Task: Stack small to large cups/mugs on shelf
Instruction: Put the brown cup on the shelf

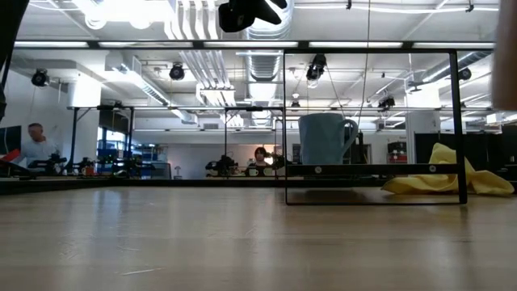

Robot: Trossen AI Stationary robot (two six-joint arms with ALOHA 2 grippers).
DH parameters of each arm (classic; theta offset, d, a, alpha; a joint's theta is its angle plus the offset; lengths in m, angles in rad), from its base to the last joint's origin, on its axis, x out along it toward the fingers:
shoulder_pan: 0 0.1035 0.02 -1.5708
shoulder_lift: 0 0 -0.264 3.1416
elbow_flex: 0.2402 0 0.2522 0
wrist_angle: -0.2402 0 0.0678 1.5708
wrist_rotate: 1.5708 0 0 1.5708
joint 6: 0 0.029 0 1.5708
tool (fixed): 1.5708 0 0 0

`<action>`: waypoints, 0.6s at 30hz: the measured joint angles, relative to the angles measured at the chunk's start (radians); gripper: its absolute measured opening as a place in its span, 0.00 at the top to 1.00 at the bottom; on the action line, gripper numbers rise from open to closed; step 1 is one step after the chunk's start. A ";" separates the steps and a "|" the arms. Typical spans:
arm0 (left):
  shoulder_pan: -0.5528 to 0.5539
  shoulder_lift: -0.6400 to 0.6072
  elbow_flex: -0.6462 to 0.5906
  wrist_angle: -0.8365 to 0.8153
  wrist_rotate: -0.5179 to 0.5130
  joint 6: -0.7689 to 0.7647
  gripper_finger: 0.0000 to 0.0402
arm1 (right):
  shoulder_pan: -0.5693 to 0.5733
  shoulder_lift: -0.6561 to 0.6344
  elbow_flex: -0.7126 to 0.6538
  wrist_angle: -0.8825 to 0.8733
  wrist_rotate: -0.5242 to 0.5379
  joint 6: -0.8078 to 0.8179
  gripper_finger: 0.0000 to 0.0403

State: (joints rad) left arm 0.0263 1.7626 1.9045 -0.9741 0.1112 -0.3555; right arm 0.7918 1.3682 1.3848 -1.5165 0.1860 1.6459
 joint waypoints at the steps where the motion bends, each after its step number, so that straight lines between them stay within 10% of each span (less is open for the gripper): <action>1: 0.000 0.000 0.000 0.000 0.000 0.000 0.72 | 0.000 0.000 0.014 0.011 0.025 -0.019 0.98; 18: -0.001 0.000 0.000 0.000 0.006 -0.004 0.72 | -0.006 0.000 0.179 0.083 0.542 -0.261 0.98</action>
State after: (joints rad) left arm 0.0257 1.7626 1.9045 -0.9745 0.1173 -0.3595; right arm 0.7862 1.3682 1.5635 -1.4338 0.7277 1.3845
